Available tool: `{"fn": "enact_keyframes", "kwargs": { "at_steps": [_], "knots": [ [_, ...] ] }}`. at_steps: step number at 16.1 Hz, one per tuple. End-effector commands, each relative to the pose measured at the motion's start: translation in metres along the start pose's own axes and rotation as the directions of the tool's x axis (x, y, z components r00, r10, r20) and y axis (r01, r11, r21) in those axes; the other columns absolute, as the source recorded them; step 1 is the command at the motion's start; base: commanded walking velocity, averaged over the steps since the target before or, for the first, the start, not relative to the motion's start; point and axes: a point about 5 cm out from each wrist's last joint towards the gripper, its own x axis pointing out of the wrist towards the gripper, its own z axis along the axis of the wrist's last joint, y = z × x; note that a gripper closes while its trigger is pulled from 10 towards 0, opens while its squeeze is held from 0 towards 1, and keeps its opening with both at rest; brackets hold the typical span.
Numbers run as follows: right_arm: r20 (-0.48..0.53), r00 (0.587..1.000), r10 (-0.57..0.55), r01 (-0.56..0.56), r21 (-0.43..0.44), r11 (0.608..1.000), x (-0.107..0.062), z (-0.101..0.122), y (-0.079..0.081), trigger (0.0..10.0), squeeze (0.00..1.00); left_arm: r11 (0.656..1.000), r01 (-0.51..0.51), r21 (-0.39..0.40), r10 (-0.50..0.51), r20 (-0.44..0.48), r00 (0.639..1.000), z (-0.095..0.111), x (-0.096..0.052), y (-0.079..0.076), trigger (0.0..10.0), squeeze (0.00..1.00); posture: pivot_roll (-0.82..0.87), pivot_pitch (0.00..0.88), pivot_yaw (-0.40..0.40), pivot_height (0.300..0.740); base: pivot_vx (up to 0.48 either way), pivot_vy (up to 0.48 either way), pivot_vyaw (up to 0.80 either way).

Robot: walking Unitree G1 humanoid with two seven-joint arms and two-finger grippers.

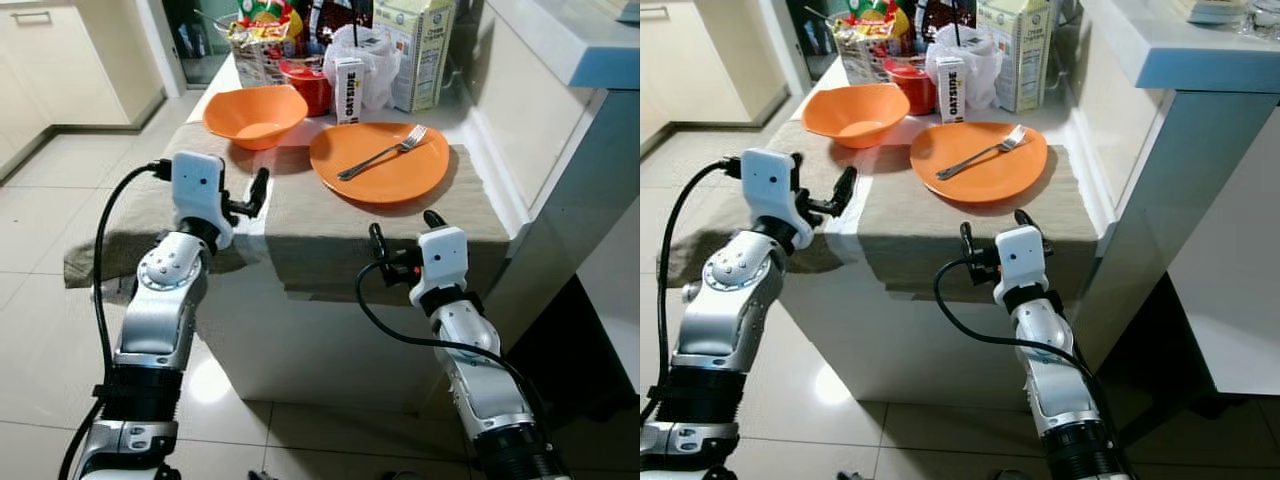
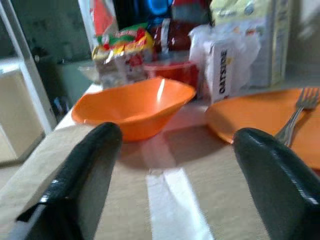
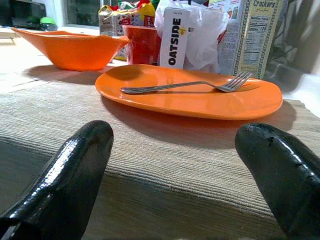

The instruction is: Setting the table

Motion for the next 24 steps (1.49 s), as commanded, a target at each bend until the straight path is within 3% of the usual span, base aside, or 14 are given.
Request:
{"fn": "enact_keyframes", "kwargs": {
  "at_steps": [1,6,9,11,16,18,22,23,24],
  "knots": [
    [0.006,1.000,0.006,-0.006,0.000,1.000,0.000,0.001,0.001,10.0,0.00,1.000,-0.006,0.024,0.006,0.003,1.000,0.000,-0.001,0.002,0.0,0.00,-0.08,0.000,0.087,0.735,0.000,0.000,0.00],
    [0.009,1.000,0.013,-0.013,0.000,1.000,0.000,0.001,0.002,10.0,0.00,0.999,-0.001,0.032,0.001,-0.003,1.000,0.000,0.002,0.007,0.0,0.00,-0.08,0.000,0.087,0.735,0.000,0.000,0.00],
    [0.014,1.000,0.011,-0.011,-0.001,1.000,-0.001,0.002,0.002,10.0,0.00,0.991,0.106,0.083,-0.102,-0.044,0.994,-0.002,0.009,0.009,0.0,0.00,-0.09,0.000,0.090,0.735,0.000,0.000,0.00],
    [0.014,1.000,0.008,-0.008,-0.001,1.000,-0.001,0.002,0.002,10.0,0.00,0.988,0.116,0.101,-0.112,-0.044,0.993,0.000,0.012,0.012,0.0,0.00,-0.09,0.000,0.094,0.735,0.000,0.000,0.00],
    [0.014,1.000,0.000,0.000,0.001,1.000,-0.004,0.001,0.001,10.0,0.00,0.988,0.148,0.036,-0.147,-0.023,0.989,-0.001,0.010,0.006,0.0,0.00,-0.09,0.000,0.092,0.735,0.000,0.000,0.00],
    [0.014,1.000,0.002,-0.002,-0.002,1.000,-0.003,0.002,0.000,10.0,0.00,0.991,0.136,0.011,-0.136,-0.023,0.990,-0.003,0.010,0.011,0.0,0.00,-0.09,0.000,0.089,0.735,0.000,0.000,0.00],
    [0.018,1.000,0.003,-0.002,-0.006,1.000,-0.004,0.003,-0.001,10.0,0.00,0.940,0.296,0.169,-0.293,-0.045,0.955,0.003,0.017,0.009,0.0,0.00,-0.09,0.000,0.090,0.735,0.000,0.000,0.00],
    [0.017,1.000,0.001,-0.001,-0.007,1.000,-0.004,0.003,-0.001,10.0,0.00,0.898,0.339,0.281,-0.333,-0.070,0.940,0.003,0.019,0.006,0.0,0.00,-0.10,0.000,0.092,0.735,0.000,0.000,0.00],
    [0.017,1.000,0.000,0.000,-0.008,1.000,-0.005,0.003,-0.001,10.0,0.00,0.900,0.341,0.271,-0.329,-0.091,0.940,0.002,0.023,0.007,0.0,0.00,-0.10,0.000,0.098,0.735,0.000,0.000,0.00]
  ]
}}
